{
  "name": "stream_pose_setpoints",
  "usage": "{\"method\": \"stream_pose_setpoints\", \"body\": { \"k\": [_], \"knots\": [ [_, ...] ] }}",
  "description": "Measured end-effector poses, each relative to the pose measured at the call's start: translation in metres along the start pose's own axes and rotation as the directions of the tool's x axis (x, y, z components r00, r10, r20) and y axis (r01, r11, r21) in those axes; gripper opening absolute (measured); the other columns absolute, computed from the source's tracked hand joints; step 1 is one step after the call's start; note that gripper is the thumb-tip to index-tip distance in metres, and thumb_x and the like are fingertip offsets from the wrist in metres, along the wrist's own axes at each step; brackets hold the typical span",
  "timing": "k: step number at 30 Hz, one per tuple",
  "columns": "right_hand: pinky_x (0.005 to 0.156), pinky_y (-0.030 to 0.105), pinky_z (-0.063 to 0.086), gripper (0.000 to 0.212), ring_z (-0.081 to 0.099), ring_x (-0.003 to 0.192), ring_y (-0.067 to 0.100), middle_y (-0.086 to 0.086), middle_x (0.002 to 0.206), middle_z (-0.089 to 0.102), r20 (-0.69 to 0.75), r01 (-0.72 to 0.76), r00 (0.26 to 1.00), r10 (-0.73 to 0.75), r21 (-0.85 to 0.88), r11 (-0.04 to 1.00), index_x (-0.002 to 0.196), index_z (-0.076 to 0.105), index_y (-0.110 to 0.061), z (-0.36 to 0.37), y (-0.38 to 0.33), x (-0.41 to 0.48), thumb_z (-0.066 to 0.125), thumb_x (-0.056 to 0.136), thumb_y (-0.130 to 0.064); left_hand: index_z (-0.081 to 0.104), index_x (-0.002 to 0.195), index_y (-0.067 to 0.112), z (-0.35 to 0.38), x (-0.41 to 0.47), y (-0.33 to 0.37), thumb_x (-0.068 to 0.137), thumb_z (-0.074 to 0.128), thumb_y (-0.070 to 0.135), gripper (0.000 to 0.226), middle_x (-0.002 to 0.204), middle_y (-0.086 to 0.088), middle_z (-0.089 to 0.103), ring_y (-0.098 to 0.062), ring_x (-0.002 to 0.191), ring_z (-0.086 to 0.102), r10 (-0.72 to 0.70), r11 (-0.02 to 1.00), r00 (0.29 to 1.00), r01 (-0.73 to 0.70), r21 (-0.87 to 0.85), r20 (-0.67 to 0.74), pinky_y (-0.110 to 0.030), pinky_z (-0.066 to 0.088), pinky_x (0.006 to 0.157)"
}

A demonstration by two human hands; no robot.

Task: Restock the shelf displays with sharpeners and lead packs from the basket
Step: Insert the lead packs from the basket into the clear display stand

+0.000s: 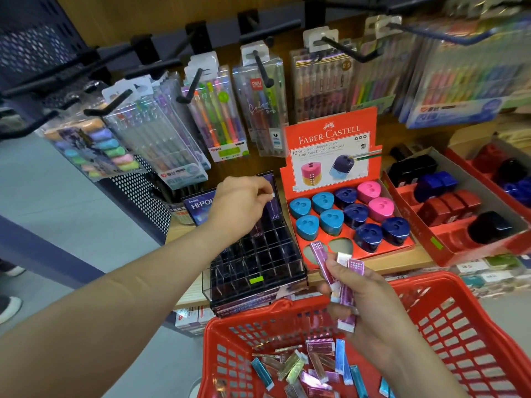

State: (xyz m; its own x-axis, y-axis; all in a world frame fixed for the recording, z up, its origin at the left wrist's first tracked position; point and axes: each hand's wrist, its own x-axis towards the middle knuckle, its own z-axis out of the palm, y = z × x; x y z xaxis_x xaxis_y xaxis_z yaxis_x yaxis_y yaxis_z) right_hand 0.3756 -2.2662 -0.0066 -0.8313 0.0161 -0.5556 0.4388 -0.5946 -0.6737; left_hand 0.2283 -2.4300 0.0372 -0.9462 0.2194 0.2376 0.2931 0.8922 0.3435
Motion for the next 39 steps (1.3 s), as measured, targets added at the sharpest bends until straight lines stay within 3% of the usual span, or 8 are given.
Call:
{"method": "stream_pose_setpoints", "body": {
  "k": [6, 14, 20, 23, 26, 28, 32, 39],
  "knots": [
    [0.031, 0.015, 0.028, 0.018, 0.052, 0.041, 0.007, 0.017, 0.072, 0.061, 0.04, -0.02, 0.999, 0.017, 0.065, 0.998, 0.103, 0.066, -0.001, 0.002, -0.002, -0.005, 0.062, 0.085, -0.001, 0.07, 0.102, 0.019, -0.004, 0.002, -0.002, 0.093, 0.059, 0.024, 0.014, 0.083, 0.0, 0.068, -0.017, 0.074, 0.06, 0.028, 0.997, 0.999, -0.029, 0.076, 0.019, -0.03, 0.052, 0.07],
    [0.032, 0.017, 0.027, 0.029, 0.048, 0.046, 0.009, 0.005, 0.069, 0.056, 0.023, -0.005, 1.0, 0.006, -0.041, 0.999, 0.098, 0.066, -0.006, 0.001, 0.002, -0.003, 0.072, 0.076, -0.025, 0.071, 0.102, 0.018, 0.014, -0.008, -0.017, 0.094, 0.056, 0.022, 0.017, 0.09, 0.0, 0.07, -0.021, 0.084, 0.063, 0.161, 0.963, 0.978, -0.186, 0.193, 0.135, -0.035, 0.052, 0.08],
    [0.035, 0.018, 0.025, 0.045, 0.041, 0.054, 0.009, -0.001, 0.063, 0.05, 0.035, 0.003, 0.999, -0.001, -0.058, 0.998, 0.111, 0.066, -0.007, 0.006, 0.002, -0.006, 0.075, 0.071, -0.029, 0.066, 0.113, 0.016, 0.013, -0.01, -0.018, 0.096, 0.052, 0.019, 0.022, 0.102, -0.002, 0.051, -0.023, 0.094, 0.054, 0.232, 0.852, 0.947, -0.308, 0.423, 0.222, -0.037, 0.051, 0.076],
    [0.036, 0.017, 0.024, 0.038, 0.04, 0.052, 0.007, -0.004, 0.061, 0.048, 0.028, 0.04, 0.999, -0.038, -0.063, 0.997, 0.103, 0.066, -0.01, 0.01, 0.001, -0.006, 0.074, 0.07, -0.027, 0.07, 0.107, 0.018, -0.008, -0.02, 0.003, 0.096, 0.05, 0.023, 0.023, 0.101, 0.001, 0.064, -0.014, 0.087, 0.06, 0.061, 0.992, 0.966, -0.085, 0.089, 0.25, -0.029, 0.05, 0.074],
    [0.037, 0.017, 0.024, 0.014, 0.042, 0.051, 0.007, -0.001, 0.063, 0.051, 0.037, 0.083, 0.996, -0.08, -0.077, 0.994, 0.092, 0.063, -0.011, 0.015, -0.002, -0.007, 0.07, 0.082, -0.018, 0.066, 0.096, 0.014, -0.029, -0.046, 0.031, 0.091, 0.062, 0.031, 0.019, 0.081, -0.007, 0.071, -0.013, 0.067, 0.063, -0.037, 0.811, 0.772, 0.395, -0.432, 0.635, -0.025, 0.05, 0.059],
    [0.038, 0.017, 0.024, 0.003, 0.044, 0.05, 0.007, 0.001, 0.063, 0.053, 0.032, 0.1, 0.995, -0.098, -0.085, 0.991, 0.087, 0.063, -0.01, 0.021, -0.002, -0.008, 0.065, 0.088, -0.012, 0.061, 0.095, 0.011, -0.027, -0.067, 0.038, 0.083, 0.07, 0.032, 0.026, 0.08, -0.012, 0.072, -0.018, 0.068, 0.066, 0.034, 0.74, 0.727, 0.443, -0.506, 0.686, -0.027, 0.054, 0.062],
    [0.038, 0.017, 0.025, 0.013, 0.046, 0.05, 0.006, 0.005, 0.065, 0.054, 0.027, 0.098, 0.995, -0.096, -0.08, 0.992, 0.075, 0.061, -0.014, 0.027, 0.0, -0.01, 0.068, 0.086, -0.015, 0.064, 0.093, 0.005, -0.018, -0.085, 0.032, 0.08, 0.074, 0.012, 0.018, 0.074, -0.017, 0.071, -0.018, 0.063, 0.065, -0.01, 0.623, 0.802, 0.472, -0.623, 0.597, -0.025, 0.055, 0.06],
    [0.037, 0.017, 0.022, 0.009, 0.043, 0.048, 0.007, 0.004, 0.069, 0.055, 0.019, 0.027, 0.999, -0.027, -0.005, 1.0, 0.099, 0.06, -0.008, 0.031, 0.008, -0.006, 0.062, 0.091, -0.01, 0.071, 0.085, 0.015, -0.024, -0.084, 0.003, 0.083, 0.072, 0.011, 0.005, 0.081, -0.007, 0.073, -0.021, 0.076, 0.068, -0.133, 0.625, 0.873, 0.441, -0.645, 0.468, -0.035, 0.058, 0.078]
  ]
}}
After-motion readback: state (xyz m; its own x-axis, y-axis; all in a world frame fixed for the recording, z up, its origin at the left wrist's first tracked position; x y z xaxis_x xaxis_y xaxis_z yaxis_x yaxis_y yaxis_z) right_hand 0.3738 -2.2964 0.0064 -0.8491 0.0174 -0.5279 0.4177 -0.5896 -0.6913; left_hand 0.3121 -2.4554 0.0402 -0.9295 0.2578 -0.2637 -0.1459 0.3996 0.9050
